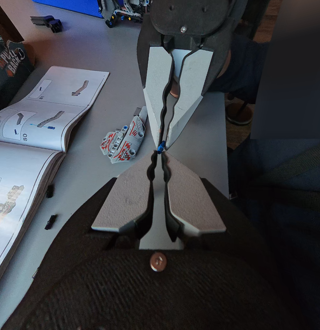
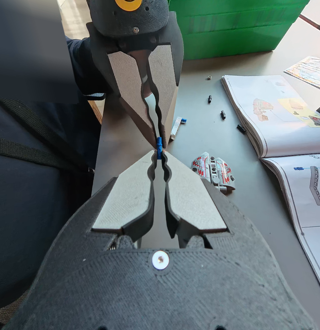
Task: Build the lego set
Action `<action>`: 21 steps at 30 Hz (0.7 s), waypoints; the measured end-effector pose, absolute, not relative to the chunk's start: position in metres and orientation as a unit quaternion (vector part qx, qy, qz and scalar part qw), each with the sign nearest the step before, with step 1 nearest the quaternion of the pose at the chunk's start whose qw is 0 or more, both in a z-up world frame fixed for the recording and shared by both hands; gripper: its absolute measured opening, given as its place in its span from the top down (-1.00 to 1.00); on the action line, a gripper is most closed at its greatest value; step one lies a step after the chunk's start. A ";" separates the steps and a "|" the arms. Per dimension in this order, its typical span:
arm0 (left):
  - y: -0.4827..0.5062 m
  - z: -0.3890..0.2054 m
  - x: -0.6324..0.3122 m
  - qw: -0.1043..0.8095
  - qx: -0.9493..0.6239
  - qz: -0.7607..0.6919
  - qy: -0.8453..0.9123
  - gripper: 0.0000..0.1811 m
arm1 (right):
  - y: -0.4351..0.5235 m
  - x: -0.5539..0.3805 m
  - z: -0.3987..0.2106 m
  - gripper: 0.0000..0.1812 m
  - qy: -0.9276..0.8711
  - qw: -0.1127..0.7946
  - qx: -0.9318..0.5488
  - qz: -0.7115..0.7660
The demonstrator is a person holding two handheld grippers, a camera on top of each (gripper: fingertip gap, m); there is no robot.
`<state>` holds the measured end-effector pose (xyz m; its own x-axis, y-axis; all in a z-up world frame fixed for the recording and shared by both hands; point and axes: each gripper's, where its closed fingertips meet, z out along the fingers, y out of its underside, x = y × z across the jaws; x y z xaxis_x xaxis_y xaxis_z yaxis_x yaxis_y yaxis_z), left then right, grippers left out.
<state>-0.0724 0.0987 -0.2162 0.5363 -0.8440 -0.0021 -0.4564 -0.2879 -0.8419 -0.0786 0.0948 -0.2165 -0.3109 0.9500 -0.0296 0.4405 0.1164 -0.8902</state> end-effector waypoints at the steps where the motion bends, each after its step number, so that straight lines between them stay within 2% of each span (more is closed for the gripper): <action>1: 0.099 -0.216 -0.073 0.421 -0.768 -0.233 0.422 0.99 | 0.095 -0.079 -0.216 0.98 -0.686 0.296 -0.507 0.430; 14: 0.109 -0.209 -0.072 0.432 -0.772 -0.249 0.394 0.89 | 0.109 -0.077 -0.212 0.99 -0.643 0.279 -0.543 0.462; 21: 0.126 -0.201 -0.085 0.494 -0.765 -0.155 0.384 0.76 | 0.125 -0.075 -0.195 0.99 -0.565 0.263 -0.570 0.536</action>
